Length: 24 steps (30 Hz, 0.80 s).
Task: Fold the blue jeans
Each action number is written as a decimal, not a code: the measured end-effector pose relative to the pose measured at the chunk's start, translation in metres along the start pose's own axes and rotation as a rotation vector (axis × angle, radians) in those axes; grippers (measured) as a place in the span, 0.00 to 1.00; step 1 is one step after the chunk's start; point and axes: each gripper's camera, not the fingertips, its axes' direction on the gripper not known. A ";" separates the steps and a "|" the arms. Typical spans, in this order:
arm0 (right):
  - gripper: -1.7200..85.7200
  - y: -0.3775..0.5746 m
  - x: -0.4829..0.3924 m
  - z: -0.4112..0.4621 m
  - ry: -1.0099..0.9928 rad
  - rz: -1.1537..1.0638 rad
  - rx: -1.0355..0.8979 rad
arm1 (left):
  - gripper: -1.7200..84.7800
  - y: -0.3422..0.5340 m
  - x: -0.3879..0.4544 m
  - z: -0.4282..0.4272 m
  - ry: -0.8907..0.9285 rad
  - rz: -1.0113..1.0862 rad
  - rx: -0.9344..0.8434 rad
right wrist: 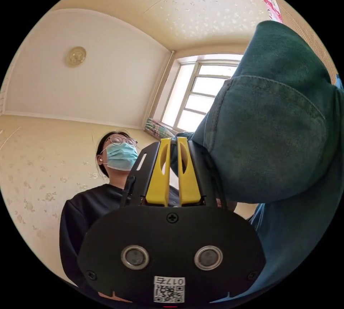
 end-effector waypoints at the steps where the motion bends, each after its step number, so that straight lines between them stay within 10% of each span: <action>1: 0.06 -0.001 -0.004 -0.003 -0.007 -0.009 0.009 | 0.09 -0.002 0.011 -0.003 0.003 0.047 -0.003; 10: 0.05 -0.006 -0.118 -0.085 0.044 -0.331 0.217 | 0.06 0.013 0.131 -0.096 -0.180 0.447 0.128; 16: 0.05 -0.002 -0.163 -0.050 -0.088 -0.591 0.134 | 0.04 0.016 0.222 -0.041 -0.186 0.807 -0.147; 24: 0.06 -0.230 -0.134 -0.022 0.282 -0.555 0.335 | 0.05 -0.319 0.244 0.075 -0.412 0.620 -0.165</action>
